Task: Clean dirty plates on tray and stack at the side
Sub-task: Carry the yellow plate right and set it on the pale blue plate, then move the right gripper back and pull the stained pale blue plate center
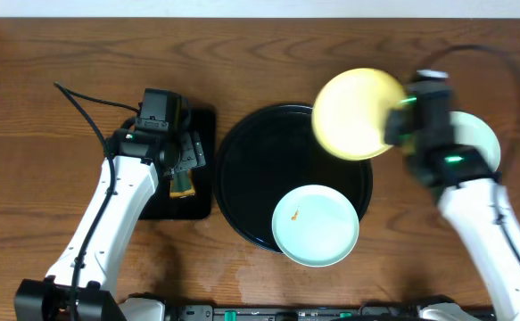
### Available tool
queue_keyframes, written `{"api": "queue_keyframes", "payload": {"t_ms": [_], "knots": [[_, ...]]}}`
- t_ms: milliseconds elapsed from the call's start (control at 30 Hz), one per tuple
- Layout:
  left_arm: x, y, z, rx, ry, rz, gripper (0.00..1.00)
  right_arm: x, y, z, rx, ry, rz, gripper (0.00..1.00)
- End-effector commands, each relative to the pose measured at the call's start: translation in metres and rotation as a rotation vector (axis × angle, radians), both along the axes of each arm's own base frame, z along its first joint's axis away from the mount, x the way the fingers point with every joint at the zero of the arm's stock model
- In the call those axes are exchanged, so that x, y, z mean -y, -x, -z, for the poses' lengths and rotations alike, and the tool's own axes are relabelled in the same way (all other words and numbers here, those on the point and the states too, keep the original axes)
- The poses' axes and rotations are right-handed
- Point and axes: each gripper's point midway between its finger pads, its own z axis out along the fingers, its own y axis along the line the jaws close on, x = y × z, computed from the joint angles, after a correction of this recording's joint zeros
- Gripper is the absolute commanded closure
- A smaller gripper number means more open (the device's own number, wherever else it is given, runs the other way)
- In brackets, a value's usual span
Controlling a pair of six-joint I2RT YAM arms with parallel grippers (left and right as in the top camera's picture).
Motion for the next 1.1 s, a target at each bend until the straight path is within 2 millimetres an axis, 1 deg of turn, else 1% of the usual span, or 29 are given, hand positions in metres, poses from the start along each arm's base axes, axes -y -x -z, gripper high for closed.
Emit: {"api": "queue_keyframes", "payload": {"t_ms": [0, 67, 167, 300, 333, 400, 467, 500, 567, 633, 667, 733, 833, 900, 933, 1000, 1033, 1067], "knots": [[-0.001, -0.002, -0.003, 0.009, -0.002, 0.001, 0.13, 0.031, 0.005, 0.003, -0.043, -0.294, 0.069, 0.99], [-0.001, -0.002, -0.003, 0.009, -0.002, 0.001, 0.13, 0.069, 0.013, 0.016, -0.082, -0.305, 0.183, 0.99], [-0.001, -0.002, -0.003, 0.009, -0.002, 0.001, 0.13, 0.118, 0.023, 0.037, -0.128, -0.323, 0.328, 0.99], [-0.001, -0.002, -0.003, 0.009, -0.003, 0.0, 0.13, 0.169, 0.035, 0.065, -0.176, -0.345, 0.475, 0.99], [-0.001, -0.002, -0.003, 0.009, -0.002, 0.001, 0.13, 0.182, 0.039, 0.075, -0.194, -0.344, 0.517, 0.99], [-0.001, -0.002, -0.003, 0.009, -0.002, 0.001, 0.13, 0.201, 0.044, 0.091, -0.216, -0.349, 0.57, 0.99], [-0.001, -0.002, -0.003, 0.009, -0.002, 0.001, 0.13, 0.213, 0.045, 0.108, -0.236, -0.364, 0.601, 0.99], [-0.001, -0.002, -0.003, 0.009, -0.002, 0.001, 0.13, 0.216, 0.046, 0.114, -0.247, -0.372, 0.606, 0.99], [-0.001, -0.002, -0.003, 0.009, -0.003, 0.0, 0.13, 0.215, 0.047, 0.126, -0.277, -0.393, 0.607, 0.99], [-0.001, -0.002, -0.003, 0.009, -0.003, 0.0, 0.13, 0.205, 0.043, 0.13, -0.286, -0.421, 0.544, 0.71], [-0.001, -0.002, -0.003, 0.009, -0.003, 0.0, 0.13, 0.2, 0.04, 0.129, -0.285, -0.437, 0.519, 0.63], [-0.001, -0.002, -0.003, 0.009, -0.002, 0.001, 0.13, 0.195, 0.04, 0.125, -0.282, -0.447, 0.51, 0.53], [-0.001, -0.002, -0.003, 0.009, -0.003, 0.0, 0.13, 0.187, 0.042, 0.11, -0.264, -0.456, 0.516, 0.51], [-0.001, -0.002, -0.003, 0.009, -0.002, 0.001, 0.13, 0.174, 0.04, 0.091, -0.236, -0.461, 0.476, 0.51], [-0.001, -0.002, -0.003, 0.009, -0.002, 0.001, 0.13, 0.163, 0.039, 0.08, -0.221, -0.466, 0.444, 0.51], [-0.001, -0.002, -0.003, 0.009, -0.003, 0.0, 0.13, 0.134, 0.038, 0.058, -0.197, -0.473, 0.333, 0.51], [-0.001, -0.002, -0.003, 0.009, -0.002, 0.001, 0.13, 0.108, 0.038, 0.044, -0.187, -0.472, 0.235, 0.51], [-0.001, -0.002, -0.003, 0.009, -0.003, 0.0, 0.13, 0.087, 0.039, 0.036, -0.187, -0.46, 0.154, 0.51]]}}
